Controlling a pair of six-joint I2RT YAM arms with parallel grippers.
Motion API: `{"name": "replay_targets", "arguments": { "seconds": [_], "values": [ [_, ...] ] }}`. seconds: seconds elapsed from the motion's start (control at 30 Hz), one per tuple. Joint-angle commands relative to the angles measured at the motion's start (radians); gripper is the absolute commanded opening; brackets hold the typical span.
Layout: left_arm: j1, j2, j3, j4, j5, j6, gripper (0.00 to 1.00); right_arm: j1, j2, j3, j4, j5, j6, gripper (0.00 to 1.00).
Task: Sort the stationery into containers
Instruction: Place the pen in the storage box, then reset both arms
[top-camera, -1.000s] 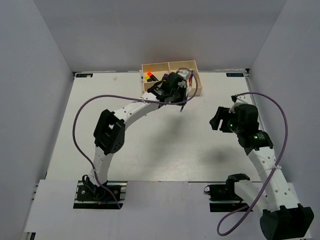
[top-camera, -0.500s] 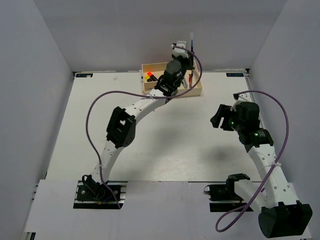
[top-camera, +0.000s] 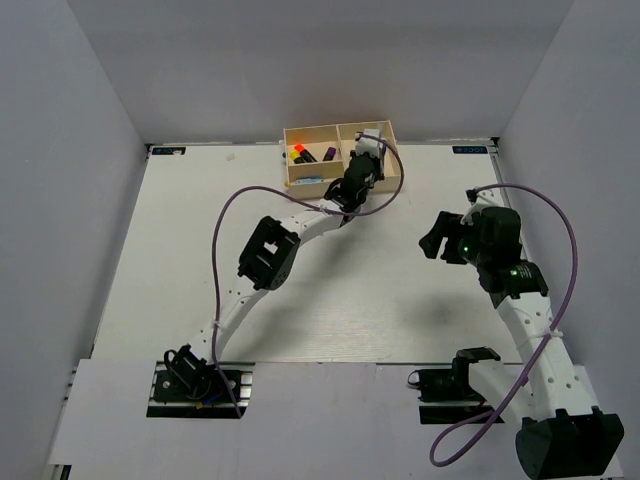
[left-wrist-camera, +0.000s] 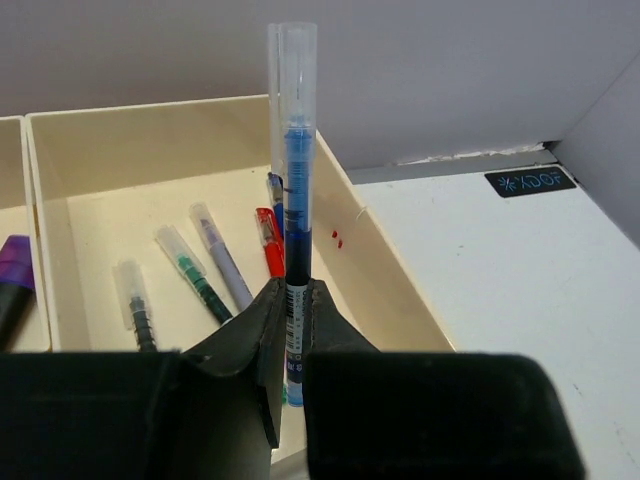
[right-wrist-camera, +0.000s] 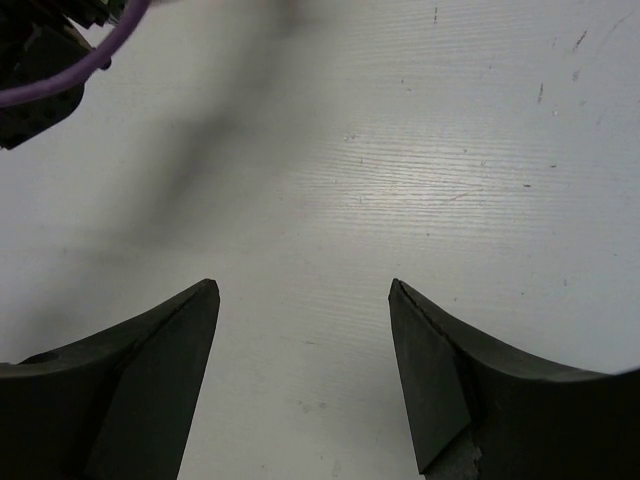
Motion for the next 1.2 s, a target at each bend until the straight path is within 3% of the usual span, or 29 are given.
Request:
{"name": "replay_targets", "arguments": {
  "seconds": [0.0, 0.2, 0.57, 0.67, 0.7, 0.8, 1.0, 1.07, 1.17],
  "values": [
    [0.034, -0.090, 0.057, -0.088, 0.004, -0.114, 0.00, -0.008, -0.023, -0.015, 0.035, -0.032, 0.000, 0.74],
    [0.044, -0.113, 0.050, -0.181, 0.027, -0.183, 0.05, -0.013, -0.033, -0.030, 0.039, -0.048, 0.011, 0.74],
    [0.044, -0.110, 0.052, -0.184, 0.023, -0.147, 0.10, -0.022, -0.042, -0.040, 0.036, -0.068, 0.018, 0.74],
    [0.044, -0.110, 0.050, -0.189, 0.020, -0.145, 0.24, -0.026, -0.044, -0.041, 0.035, -0.071, 0.020, 0.74],
    [0.044, -0.110, 0.050, -0.187, 0.020, -0.145, 0.35, -0.025, -0.042, -0.041, 0.036, -0.072, 0.018, 0.74],
    [0.044, -0.113, 0.052, -0.175, 0.020, -0.140, 0.48, -0.029, -0.038, -0.040, 0.033, -0.075, 0.018, 0.74],
    [0.053, -0.156, 0.052, -0.163, -0.006, -0.104, 0.58, -0.029, -0.029, 0.014, 0.018, -0.066, 0.006, 0.74],
    [0.065, -0.208, 0.050, -0.178, -0.009, -0.078, 0.67, -0.029, -0.023, 0.032, 0.015, -0.065, 0.000, 0.74],
    [0.088, -0.324, 0.052, -0.334, 0.015, -0.042, 0.80, -0.031, 0.011, 0.100, 0.012, -0.068, -0.035, 0.74]
  ]
}}
